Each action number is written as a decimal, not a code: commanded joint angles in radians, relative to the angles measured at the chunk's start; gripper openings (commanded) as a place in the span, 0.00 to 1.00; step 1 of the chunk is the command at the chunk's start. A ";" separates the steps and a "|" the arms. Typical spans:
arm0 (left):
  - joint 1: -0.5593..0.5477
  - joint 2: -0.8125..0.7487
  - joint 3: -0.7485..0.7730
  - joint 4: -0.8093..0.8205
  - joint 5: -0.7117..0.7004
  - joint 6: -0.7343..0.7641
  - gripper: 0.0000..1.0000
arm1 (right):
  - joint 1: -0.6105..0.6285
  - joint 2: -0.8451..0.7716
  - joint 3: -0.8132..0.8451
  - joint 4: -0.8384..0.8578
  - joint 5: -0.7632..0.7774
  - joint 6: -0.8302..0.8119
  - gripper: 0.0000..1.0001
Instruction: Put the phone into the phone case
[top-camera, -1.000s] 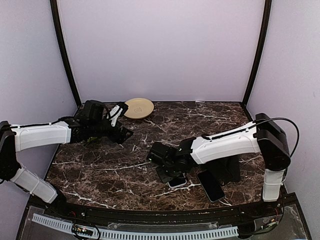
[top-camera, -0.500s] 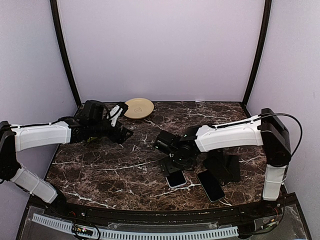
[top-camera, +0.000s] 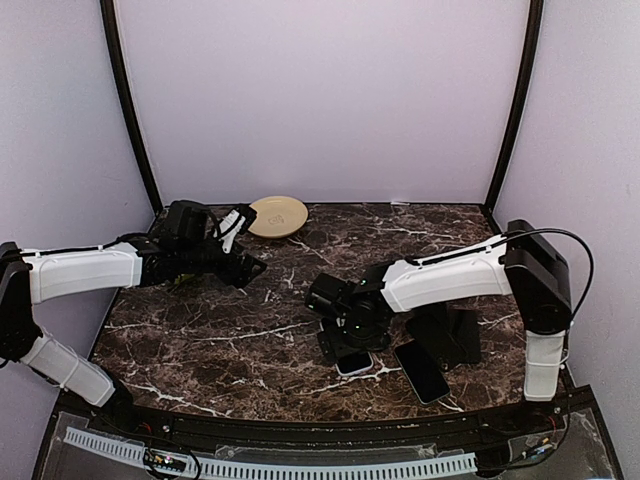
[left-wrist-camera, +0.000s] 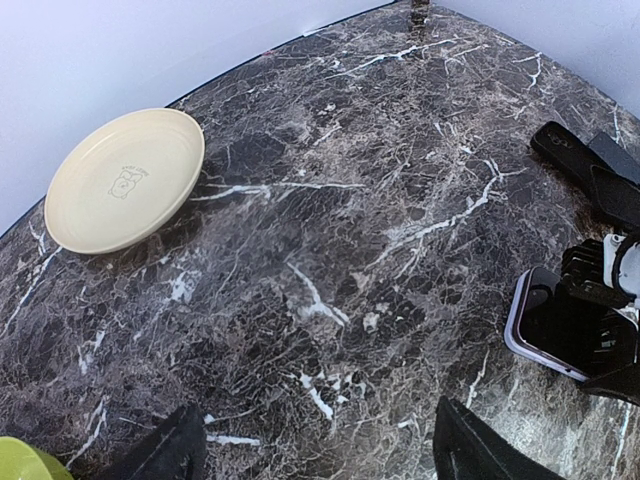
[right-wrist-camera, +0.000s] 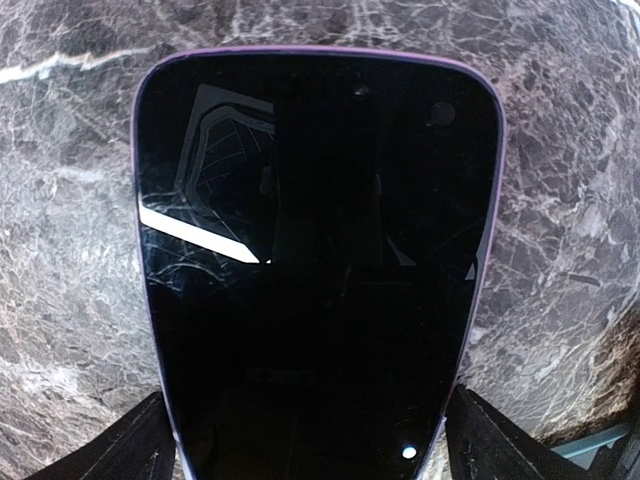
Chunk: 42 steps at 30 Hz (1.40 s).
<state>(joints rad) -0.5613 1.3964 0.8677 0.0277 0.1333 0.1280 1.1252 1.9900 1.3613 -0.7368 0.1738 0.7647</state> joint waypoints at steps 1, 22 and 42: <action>-0.007 -0.019 -0.016 -0.002 0.006 0.012 0.80 | 0.015 0.050 -0.011 -0.020 0.031 0.009 0.90; -0.008 -0.058 -0.020 0.047 0.130 -0.039 0.80 | 0.090 -0.169 -0.007 0.276 0.381 -0.119 0.41; -0.038 -0.216 -0.336 0.994 0.437 -0.553 0.73 | 0.205 -0.253 -0.073 1.052 0.723 -0.620 0.37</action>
<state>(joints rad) -0.5735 1.1816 0.5430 0.8116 0.5838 -0.3428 1.3075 1.7245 1.2655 0.1326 0.8398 0.2539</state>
